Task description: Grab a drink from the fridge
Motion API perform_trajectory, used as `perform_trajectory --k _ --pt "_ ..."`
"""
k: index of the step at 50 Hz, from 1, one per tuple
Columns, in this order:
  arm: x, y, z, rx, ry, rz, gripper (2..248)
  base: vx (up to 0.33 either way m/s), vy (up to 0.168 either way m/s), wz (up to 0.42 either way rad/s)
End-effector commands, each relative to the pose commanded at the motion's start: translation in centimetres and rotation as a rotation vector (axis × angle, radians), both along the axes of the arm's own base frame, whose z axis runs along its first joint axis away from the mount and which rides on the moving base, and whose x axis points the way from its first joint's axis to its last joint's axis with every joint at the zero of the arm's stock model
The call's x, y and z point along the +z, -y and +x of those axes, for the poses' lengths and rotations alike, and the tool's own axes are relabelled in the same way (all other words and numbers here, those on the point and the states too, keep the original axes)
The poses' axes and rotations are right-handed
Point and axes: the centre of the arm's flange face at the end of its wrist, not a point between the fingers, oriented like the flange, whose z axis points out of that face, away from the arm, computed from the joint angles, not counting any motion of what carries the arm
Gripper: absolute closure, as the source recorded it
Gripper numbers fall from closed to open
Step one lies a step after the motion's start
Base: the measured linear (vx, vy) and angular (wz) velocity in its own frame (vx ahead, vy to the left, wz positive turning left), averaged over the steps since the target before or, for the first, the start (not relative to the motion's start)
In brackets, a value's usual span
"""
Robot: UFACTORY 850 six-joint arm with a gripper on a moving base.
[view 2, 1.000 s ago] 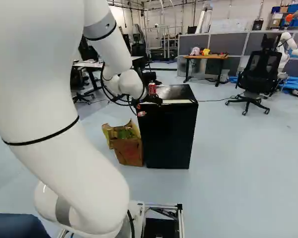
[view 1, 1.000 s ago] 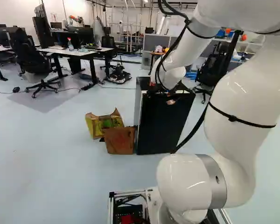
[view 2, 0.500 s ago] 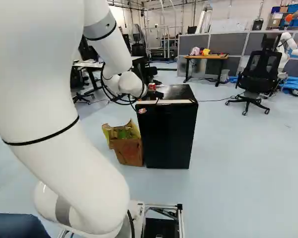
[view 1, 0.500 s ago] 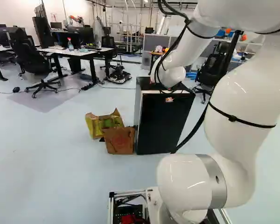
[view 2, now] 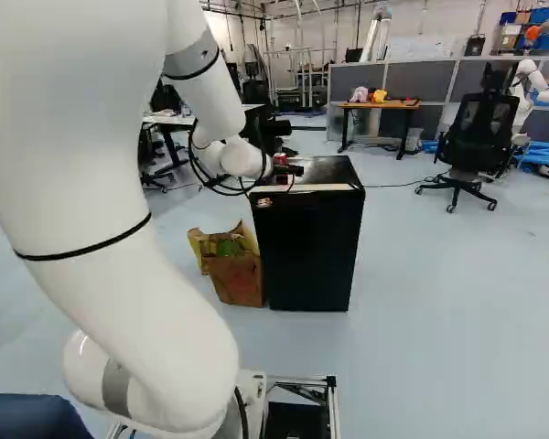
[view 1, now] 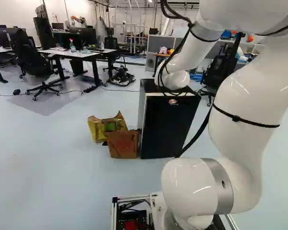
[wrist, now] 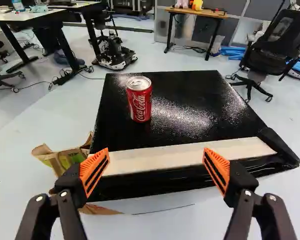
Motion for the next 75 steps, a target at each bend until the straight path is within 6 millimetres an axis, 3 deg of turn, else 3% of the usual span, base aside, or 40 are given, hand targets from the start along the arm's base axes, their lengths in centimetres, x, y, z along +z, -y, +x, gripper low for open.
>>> perform_trajectory --k 75 --pt "-5.7 0.4 8.1 -0.001 0.247 -0.055 3 0.000 0.000 0.000"
